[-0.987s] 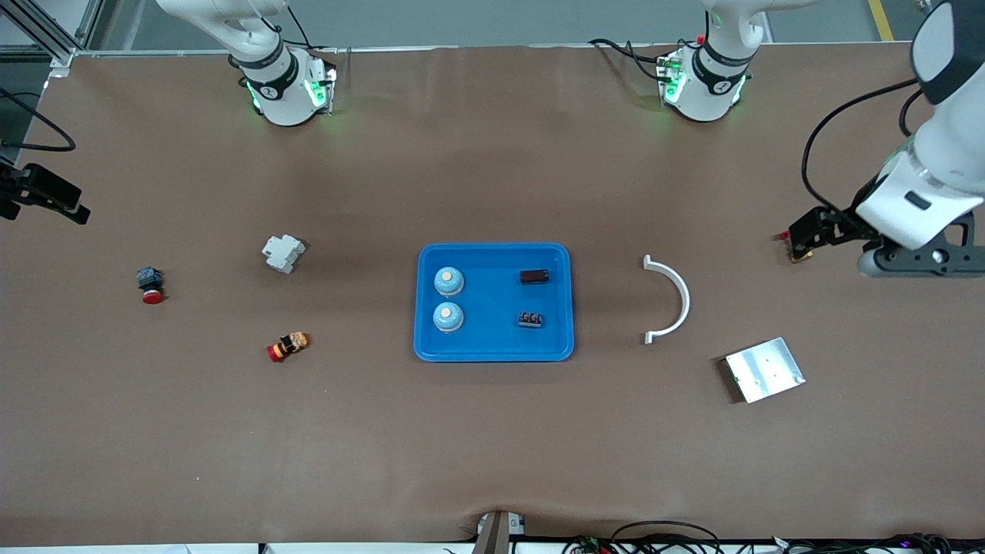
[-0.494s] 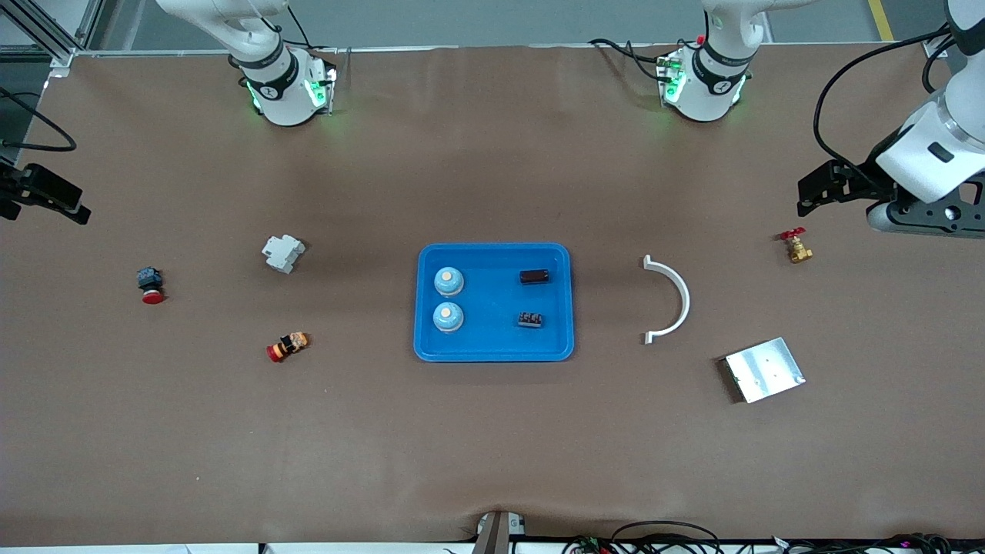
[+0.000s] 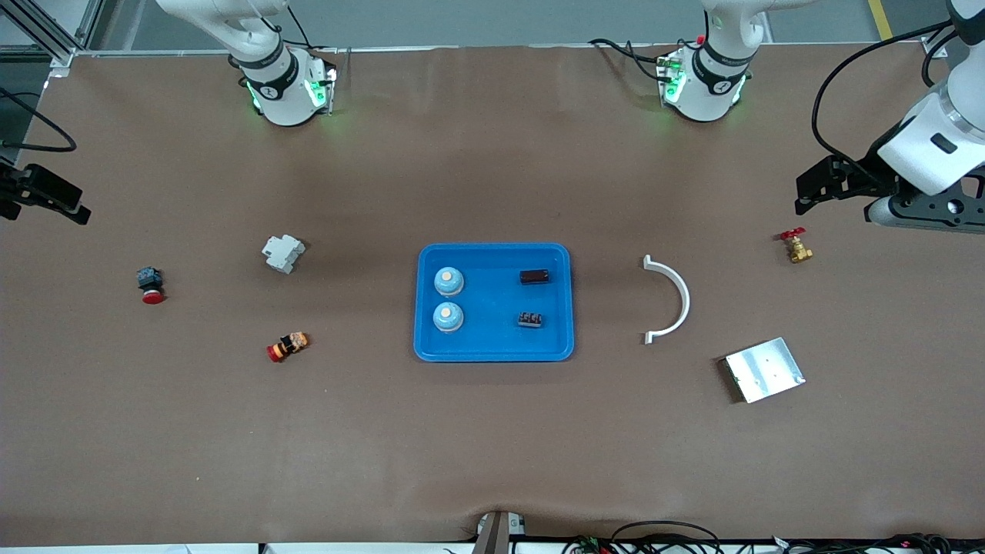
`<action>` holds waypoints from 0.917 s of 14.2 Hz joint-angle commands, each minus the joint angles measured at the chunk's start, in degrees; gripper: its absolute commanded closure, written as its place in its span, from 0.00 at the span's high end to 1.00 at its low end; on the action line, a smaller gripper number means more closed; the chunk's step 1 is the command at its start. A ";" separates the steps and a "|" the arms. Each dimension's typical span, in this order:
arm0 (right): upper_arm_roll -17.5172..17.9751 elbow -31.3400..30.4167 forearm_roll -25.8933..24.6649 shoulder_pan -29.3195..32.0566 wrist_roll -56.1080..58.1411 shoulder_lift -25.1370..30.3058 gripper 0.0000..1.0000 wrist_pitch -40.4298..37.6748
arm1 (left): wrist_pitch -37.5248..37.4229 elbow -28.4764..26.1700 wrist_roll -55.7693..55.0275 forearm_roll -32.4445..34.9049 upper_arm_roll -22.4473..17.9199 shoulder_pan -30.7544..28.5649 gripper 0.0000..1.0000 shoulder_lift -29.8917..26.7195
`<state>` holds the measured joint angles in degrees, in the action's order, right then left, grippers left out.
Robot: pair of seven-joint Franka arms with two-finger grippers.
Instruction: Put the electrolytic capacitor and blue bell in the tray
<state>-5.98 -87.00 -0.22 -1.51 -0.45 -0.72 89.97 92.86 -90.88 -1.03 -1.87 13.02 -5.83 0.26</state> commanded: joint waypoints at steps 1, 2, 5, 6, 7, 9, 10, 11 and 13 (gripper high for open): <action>0.00 0.51 -0.22 -0.07 -0.87 -0.25 1.00 -0.49 | 1.53 -0.79 0.07 -0.42 -0.28 0.03 1.00 -1.05; 0.00 0.51 -0.22 -0.16 -0.87 -0.25 1.00 -0.49 | 1.53 -0.88 0.15 -0.16 -0.37 -0.15 1.00 -1.05; 0.09 0.51 -0.22 -1.12 -0.87 -0.16 1.00 -0.85 | 1.53 -0.97 0.07 2.30 -0.28 -0.24 1.00 -0.97; 0.09 0.51 -0.22 -0.95 -0.87 -0.16 1.00 -0.76 | 1.53 -0.97 0.07 2.31 -0.28 -0.41 1.00 -0.96; 0.00 0.51 -0.22 -0.78 -0.78 -0.25 1.00 -0.67 | 1.70 -0.88 0.07 2.31 -0.28 -0.41 1.00 -0.88; 0.00 0.60 -0.13 -0.86 -0.78 -0.25 1.00 -0.49 | 2.23 -1.05 0.07 3.70 -0.19 -0.41 1.00 -0.79; 0.00 0.60 -0.13 -0.86 -0.78 -0.25 1.00 -0.49 | 2.32 -1.14 0.07 3.80 -0.19 -0.41 1.00 -0.70; 0.00 0.51 -0.22 -0.86 -0.78 -0.25 1.00 -0.49 | 2.41 -1.14 0.07 3.80 -0.19 -0.50 1.00 -0.61; 0.00 0.51 -0.22 -0.77 -0.87 -0.25 1.00 -0.49 | 3.11 -1.23 0.07 3.80 -0.19 -0.50 1.00 -0.44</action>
<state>-5.79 -87.00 -0.21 -2.01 -0.47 -0.73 89.78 94.86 -91.44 -1.06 0.93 12.76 -6.13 0.28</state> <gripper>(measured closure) 0.000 0.000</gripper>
